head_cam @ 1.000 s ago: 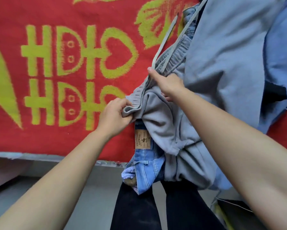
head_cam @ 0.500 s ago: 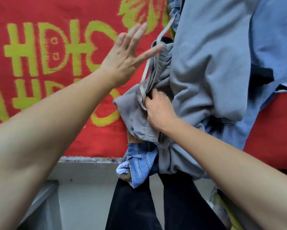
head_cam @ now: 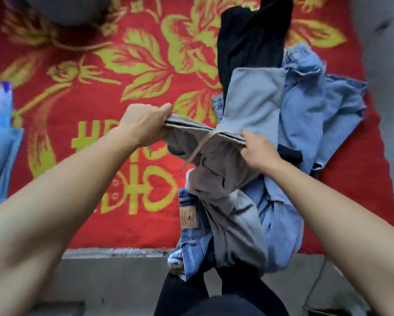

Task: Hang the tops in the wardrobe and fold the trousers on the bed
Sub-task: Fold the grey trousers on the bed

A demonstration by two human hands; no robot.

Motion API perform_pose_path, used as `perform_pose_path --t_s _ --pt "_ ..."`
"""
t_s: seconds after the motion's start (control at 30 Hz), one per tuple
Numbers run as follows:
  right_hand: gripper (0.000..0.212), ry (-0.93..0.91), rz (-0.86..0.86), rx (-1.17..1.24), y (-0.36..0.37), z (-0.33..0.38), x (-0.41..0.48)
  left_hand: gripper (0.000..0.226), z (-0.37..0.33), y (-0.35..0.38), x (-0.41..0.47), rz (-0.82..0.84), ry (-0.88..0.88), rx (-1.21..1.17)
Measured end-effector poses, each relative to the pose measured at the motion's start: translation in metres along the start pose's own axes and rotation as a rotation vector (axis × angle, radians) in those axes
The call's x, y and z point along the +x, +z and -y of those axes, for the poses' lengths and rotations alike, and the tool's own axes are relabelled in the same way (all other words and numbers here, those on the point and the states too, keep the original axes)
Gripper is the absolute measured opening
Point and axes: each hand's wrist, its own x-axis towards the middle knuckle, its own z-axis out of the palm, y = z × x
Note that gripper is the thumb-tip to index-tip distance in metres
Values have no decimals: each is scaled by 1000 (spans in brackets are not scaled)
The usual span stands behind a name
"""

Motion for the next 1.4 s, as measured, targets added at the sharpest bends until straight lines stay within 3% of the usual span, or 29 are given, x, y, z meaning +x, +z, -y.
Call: perform_pose_path --t_s 0.07,0.17,0.23,0.37,0.5,0.6,0.77,0.87,1.0,1.1,1.23,1.4 --pt "21 -87 -48 -96 -59 31 2 19 23 -60 -11 -109 -42 53" --pt "40 -302 -183 -147 -159 94 -19 15 65 -156 -39 -324 -180 113" --pt "46 -462 -183 -179 -220 135 -41 18 91 -213 -66 -434 -254 157" --pt "47 -545 -232 -363 -310 203 -92 21 130 -299 -125 -572 -384 201" --pt "28 -610 -603 -521 -370 272 -144 24 163 -363 -187 -748 -527 189" --pt "6 -663 -886 -489 -397 323 -198 28 186 -403 -231 -913 -609 150" --pt "13 -611 -1215 -532 -385 386 -272 35 224 -431 -304 -1083 -635 54" --pt "16 -565 -1307 -573 -348 420 -296 41 251 -419 -345 -1145 -602 -59" --pt "3 -485 -1095 -505 -282 449 -308 50 278 -360 -378 -1107 -479 -272" --pt "9 -364 -863 -487 -216 446 -296 42 285 -284 -384 -966 -392 -368" --pt "9 -229 -548 -472 -100 413 -269 33 270 -159 -381 -619 -390 -293" --pt "20 -90 -156 -519 50 359 -253 26 222 2 -407 -52 -378 -336"
